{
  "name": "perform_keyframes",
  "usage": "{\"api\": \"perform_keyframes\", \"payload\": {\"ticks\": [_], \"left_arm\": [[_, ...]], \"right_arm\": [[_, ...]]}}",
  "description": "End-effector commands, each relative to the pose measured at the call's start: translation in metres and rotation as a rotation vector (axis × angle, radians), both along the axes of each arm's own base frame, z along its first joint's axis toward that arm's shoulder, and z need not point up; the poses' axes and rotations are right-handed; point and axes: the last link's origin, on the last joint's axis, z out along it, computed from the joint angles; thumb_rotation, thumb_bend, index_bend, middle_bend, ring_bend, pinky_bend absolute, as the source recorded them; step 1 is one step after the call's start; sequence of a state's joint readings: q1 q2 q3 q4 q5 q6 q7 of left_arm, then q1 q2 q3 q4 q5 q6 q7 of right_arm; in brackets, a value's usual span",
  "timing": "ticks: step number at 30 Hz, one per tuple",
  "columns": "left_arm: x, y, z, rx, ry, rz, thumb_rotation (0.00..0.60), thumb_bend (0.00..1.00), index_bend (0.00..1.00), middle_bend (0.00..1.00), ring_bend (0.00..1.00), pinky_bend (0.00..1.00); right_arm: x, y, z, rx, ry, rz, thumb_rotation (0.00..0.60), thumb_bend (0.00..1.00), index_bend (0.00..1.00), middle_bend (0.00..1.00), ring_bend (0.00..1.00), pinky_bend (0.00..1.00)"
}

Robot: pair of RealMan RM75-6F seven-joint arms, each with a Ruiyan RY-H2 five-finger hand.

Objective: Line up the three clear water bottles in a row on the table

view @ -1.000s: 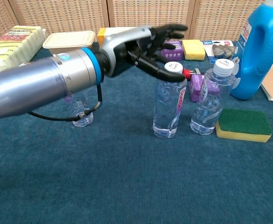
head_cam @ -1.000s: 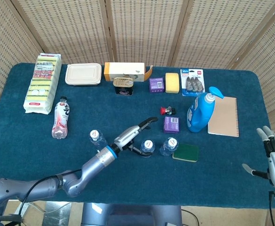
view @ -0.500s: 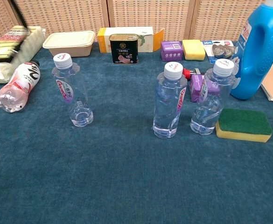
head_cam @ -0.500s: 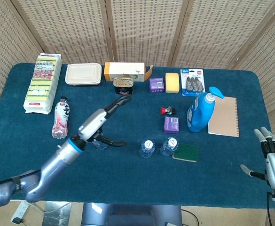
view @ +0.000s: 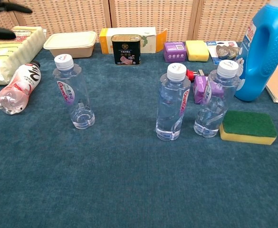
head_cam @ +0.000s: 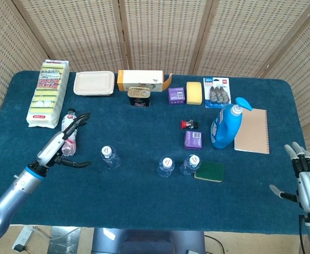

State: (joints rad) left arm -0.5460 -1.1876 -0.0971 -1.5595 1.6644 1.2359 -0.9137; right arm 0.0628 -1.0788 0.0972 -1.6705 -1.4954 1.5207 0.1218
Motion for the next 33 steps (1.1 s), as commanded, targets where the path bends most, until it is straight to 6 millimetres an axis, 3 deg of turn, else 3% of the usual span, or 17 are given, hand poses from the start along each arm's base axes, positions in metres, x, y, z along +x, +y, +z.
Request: {"api": "perform_keyframes", "payload": {"ticks": [1, 8, 15, 28, 33], "left_arm": [[-0.028, -0.006, -0.024, -0.049, -0.023, 0.060, 0.600, 0.08, 0.00, 0.00, 0.00, 0.09], [-0.058, -0.004, -0.057, -0.072, -0.021, 0.132, 0.600, 0.08, 0.00, 0.00, 0.00, 0.07], [-0.063, 0.010, -0.095, -0.067, -0.050, 0.185, 0.600, 0.08, 0.00, 0.00, 0.00, 0.04], [-0.040, 0.018, -0.154, -0.159, -0.051, 0.163, 0.600, 0.08, 0.00, 0.00, 0.00, 0.04], [-0.029, 0.019, -0.170, -0.189, -0.028, 0.143, 0.600, 0.15, 0.00, 0.00, 0.00, 0.05]], "right_arm": [[0.000, 0.001, 0.000, 0.000, 0.000, 0.002, 0.600, 0.00, 0.04, 0.00, 0.00, 0.00], [0.000, 0.002, 0.001, 0.001, -0.003, 0.001, 0.600, 0.00, 0.04, 0.00, 0.00, 0.00], [0.000, 0.000, -0.001, 0.009, -0.004, 0.002, 0.600, 0.00, 0.04, 0.00, 0.00, 0.00], [0.002, 0.001, -0.005, 0.026, 0.006, 0.011, 0.600, 0.00, 0.04, 0.00, 0.00, 0.00], [0.002, 0.001, -0.006, 0.033, 0.007, 0.015, 0.600, 0.00, 0.04, 0.00, 0.00, 0.00]]}}
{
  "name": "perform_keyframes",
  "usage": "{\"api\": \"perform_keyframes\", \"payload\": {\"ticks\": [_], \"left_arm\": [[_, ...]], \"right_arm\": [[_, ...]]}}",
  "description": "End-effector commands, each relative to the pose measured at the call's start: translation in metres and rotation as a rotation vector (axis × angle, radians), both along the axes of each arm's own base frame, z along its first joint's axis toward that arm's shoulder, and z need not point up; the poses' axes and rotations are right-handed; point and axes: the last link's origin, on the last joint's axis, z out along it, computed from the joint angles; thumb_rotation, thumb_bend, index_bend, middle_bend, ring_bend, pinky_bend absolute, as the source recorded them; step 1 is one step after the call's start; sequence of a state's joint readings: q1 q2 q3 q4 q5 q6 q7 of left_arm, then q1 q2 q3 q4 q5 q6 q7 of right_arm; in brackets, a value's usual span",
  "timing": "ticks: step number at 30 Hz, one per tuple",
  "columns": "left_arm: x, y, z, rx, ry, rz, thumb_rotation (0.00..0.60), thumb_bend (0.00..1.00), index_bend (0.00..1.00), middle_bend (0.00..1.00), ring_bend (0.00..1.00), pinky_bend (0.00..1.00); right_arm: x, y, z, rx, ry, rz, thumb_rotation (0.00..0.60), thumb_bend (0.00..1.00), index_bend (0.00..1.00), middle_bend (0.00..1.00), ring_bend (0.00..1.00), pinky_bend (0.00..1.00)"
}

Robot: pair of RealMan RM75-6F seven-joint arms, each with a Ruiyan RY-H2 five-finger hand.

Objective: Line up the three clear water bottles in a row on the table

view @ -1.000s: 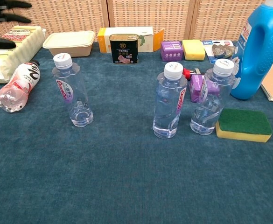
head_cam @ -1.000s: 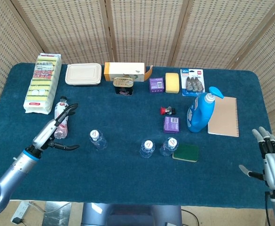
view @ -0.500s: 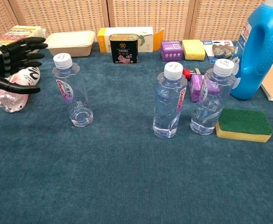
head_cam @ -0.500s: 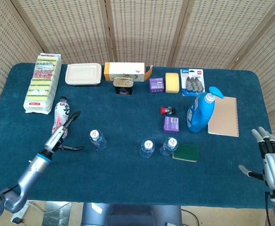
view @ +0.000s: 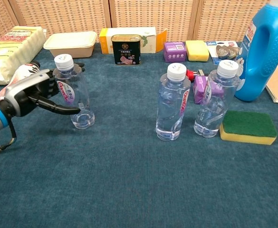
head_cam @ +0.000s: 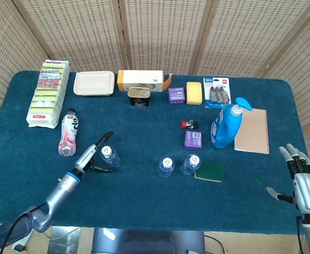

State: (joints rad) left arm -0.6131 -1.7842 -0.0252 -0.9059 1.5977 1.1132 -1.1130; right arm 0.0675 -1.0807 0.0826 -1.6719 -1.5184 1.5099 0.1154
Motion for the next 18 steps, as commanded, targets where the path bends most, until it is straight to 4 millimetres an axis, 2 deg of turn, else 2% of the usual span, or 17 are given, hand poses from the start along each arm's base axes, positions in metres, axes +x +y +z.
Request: {"api": "perform_keyframes", "payload": {"ticks": [1, 4, 5, 7, 9, 11, 15, 18], "left_arm": [[0.006, -0.001, -0.007, -0.011, 0.012, -0.017, 0.600, 0.16, 0.00, 0.00, 0.00, 0.07], [0.009, -0.007, -0.014, -0.012, 0.034, -0.035, 0.600, 0.19, 0.00, 0.01, 0.00, 0.17], [0.010, -0.009, -0.016, -0.011, 0.043, -0.040, 0.600, 0.21, 0.00, 0.04, 0.02, 0.21], [0.012, -0.013, -0.019, -0.001, 0.051, -0.046, 0.600, 0.23, 0.08, 0.16, 0.11, 0.29], [0.014, -0.014, -0.020, 0.032, 0.059, -0.043, 0.600, 0.25, 0.27, 0.32, 0.24, 0.38], [0.014, -0.016, -0.021, 0.053, 0.072, -0.043, 0.600, 0.27, 0.38, 0.41, 0.31, 0.43], [0.015, -0.018, -0.019, 0.077, 0.069, -0.045, 0.600, 0.29, 0.53, 0.52, 0.41, 0.48], [0.013, -0.019, -0.017, 0.076, 0.071, -0.049, 0.600, 0.30, 0.58, 0.56, 0.44, 0.50]], "right_arm": [[0.000, 0.000, 0.000, 0.002, -0.001, 0.001, 0.600, 0.00, 0.04, 0.00, 0.00, 0.00], [0.000, 0.000, 0.000, 0.001, -0.002, 0.001, 0.600, 0.00, 0.04, 0.00, 0.00, 0.00], [0.000, 0.000, 0.001, 0.001, -0.003, 0.000, 0.600, 0.00, 0.04, 0.00, 0.00, 0.00], [0.000, 0.000, 0.001, 0.002, -0.004, 0.000, 0.600, 0.00, 0.04, 0.00, 0.00, 0.00], [0.000, 0.000, 0.001, 0.003, -0.003, 0.001, 0.600, 0.00, 0.04, 0.00, 0.00, 0.00], [0.000, 0.001, 0.000, 0.006, -0.004, 0.002, 0.600, 0.00, 0.04, 0.00, 0.00, 0.00], [0.001, 0.001, 0.000, 0.010, -0.004, 0.006, 0.600, 0.00, 0.04, 0.00, 0.00, 0.00], [0.001, 0.001, -0.001, 0.013, -0.004, 0.005, 0.600, 0.00, 0.04, 0.00, 0.00, 0.00]]}}
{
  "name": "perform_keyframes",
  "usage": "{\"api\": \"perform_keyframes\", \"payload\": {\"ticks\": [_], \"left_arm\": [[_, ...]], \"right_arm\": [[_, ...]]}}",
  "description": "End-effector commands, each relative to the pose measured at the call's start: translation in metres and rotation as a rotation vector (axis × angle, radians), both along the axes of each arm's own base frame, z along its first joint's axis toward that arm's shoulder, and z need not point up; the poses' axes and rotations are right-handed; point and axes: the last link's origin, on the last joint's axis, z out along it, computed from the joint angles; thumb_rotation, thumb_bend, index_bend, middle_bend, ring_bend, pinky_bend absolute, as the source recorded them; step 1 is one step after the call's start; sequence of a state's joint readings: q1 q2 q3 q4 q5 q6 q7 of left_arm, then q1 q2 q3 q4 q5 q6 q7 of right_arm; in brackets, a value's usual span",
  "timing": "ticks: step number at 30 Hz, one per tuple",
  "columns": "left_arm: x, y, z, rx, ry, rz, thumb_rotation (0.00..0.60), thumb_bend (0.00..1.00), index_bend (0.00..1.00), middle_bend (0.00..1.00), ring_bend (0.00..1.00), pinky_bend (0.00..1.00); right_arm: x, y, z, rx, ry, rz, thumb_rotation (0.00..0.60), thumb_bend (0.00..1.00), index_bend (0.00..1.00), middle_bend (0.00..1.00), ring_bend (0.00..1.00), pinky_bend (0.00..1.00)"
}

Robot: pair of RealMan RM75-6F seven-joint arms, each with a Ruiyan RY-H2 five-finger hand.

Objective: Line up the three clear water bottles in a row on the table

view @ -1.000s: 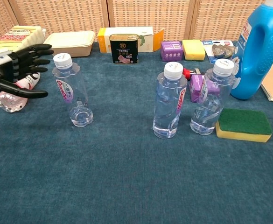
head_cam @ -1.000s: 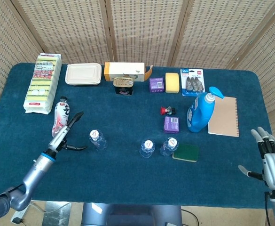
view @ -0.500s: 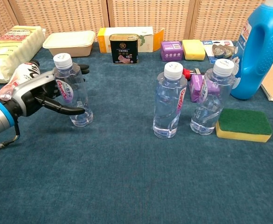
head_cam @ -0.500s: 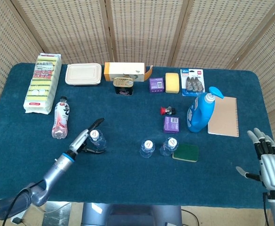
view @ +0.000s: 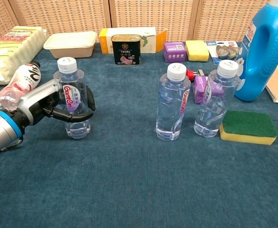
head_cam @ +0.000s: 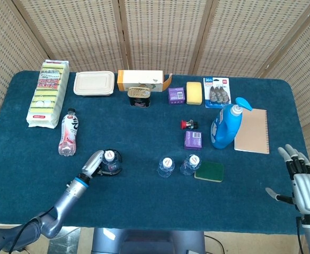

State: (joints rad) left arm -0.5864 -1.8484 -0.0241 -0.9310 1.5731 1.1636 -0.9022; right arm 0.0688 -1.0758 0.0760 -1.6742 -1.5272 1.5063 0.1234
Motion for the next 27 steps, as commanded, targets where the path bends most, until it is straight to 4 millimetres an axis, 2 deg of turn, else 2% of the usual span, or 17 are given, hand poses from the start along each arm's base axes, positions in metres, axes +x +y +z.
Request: {"api": "perform_keyframes", "payload": {"ticks": [1, 6, 11, 22, 27], "left_arm": [[-0.002, -0.001, 0.001, 0.002, 0.000, 0.000, 0.600, 0.30, 0.58, 0.56, 0.45, 0.50], [-0.001, -0.004, 0.001, 0.002, -0.012, -0.002, 0.600, 0.30, 0.59, 0.57, 0.45, 0.50], [0.014, -0.006, -0.003, 0.019, -0.011, -0.067, 0.600, 0.28, 0.59, 0.57, 0.45, 0.50], [0.051, -0.008, -0.030, 0.006, 0.014, -0.190, 0.600, 0.27, 0.59, 0.57, 0.45, 0.50], [0.056, -0.011, -0.039, 0.005, 0.045, -0.219, 0.600, 0.27, 0.59, 0.57, 0.45, 0.49]], "right_arm": [[0.000, 0.000, 0.000, 0.001, 0.001, 0.000, 0.600, 0.00, 0.04, 0.00, 0.00, 0.00], [0.001, 0.000, -0.002, 0.006, 0.006, 0.003, 0.600, 0.00, 0.04, 0.00, 0.00, 0.00], [0.002, -0.001, -0.004, 0.014, 0.013, 0.007, 0.600, 0.00, 0.04, 0.00, 0.00, 0.00], [0.002, -0.002, -0.008, 0.022, 0.027, 0.000, 0.600, 0.00, 0.04, 0.00, 0.00, 0.00], [0.001, -0.003, -0.008, 0.022, 0.029, -0.006, 0.600, 0.00, 0.04, 0.00, 0.00, 0.00]]}}
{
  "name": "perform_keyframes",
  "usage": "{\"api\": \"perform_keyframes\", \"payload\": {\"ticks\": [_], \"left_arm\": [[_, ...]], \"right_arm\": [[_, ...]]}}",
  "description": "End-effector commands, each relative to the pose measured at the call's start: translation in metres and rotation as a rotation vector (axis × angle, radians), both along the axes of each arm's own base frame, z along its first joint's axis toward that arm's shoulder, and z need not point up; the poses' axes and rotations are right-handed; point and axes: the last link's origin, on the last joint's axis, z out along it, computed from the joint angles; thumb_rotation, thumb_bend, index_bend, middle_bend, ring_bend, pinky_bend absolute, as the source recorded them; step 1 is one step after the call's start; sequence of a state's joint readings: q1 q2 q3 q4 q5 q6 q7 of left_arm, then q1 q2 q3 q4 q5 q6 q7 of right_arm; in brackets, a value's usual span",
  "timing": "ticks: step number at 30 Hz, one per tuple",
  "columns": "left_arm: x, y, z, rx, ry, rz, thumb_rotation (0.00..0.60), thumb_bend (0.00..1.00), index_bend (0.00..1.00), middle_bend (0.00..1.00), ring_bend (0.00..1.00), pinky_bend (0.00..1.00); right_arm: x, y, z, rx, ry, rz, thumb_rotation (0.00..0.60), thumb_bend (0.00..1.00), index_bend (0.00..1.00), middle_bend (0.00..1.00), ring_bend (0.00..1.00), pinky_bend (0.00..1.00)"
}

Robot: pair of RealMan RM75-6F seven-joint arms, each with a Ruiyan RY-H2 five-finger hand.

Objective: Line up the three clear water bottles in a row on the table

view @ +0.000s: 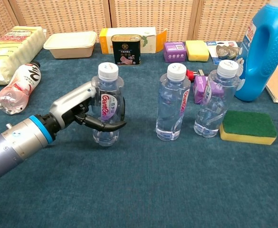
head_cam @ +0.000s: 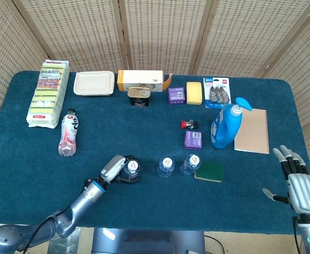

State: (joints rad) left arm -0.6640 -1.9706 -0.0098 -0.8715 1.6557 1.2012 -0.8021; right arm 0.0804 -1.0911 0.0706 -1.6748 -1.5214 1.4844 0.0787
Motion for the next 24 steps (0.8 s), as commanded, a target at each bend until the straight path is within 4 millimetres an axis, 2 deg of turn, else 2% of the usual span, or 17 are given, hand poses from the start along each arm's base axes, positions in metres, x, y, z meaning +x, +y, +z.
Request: {"api": "perform_keyframes", "payload": {"ticks": [1, 15, 24], "left_arm": [[0.002, -0.001, -0.005, 0.000, 0.014, -0.014, 0.600, 0.27, 0.59, 0.57, 0.45, 0.49], [0.011, 0.004, -0.012, 0.048, 0.017, -0.035, 0.600, 0.27, 0.59, 0.57, 0.45, 0.49], [0.010, 0.010, -0.014, 0.063, 0.014, -0.017, 0.600, 0.27, 0.59, 0.57, 0.45, 0.49]], "right_arm": [[0.000, 0.000, 0.000, -0.002, 0.000, -0.002, 0.600, 0.00, 0.04, 0.00, 0.00, 0.00], [-0.001, 0.000, 0.002, -0.002, -0.004, -0.003, 0.600, 0.00, 0.04, 0.00, 0.00, 0.00], [-0.001, 0.001, 0.003, 0.001, -0.006, 0.001, 0.600, 0.00, 0.04, 0.00, 0.00, 0.00]]}}
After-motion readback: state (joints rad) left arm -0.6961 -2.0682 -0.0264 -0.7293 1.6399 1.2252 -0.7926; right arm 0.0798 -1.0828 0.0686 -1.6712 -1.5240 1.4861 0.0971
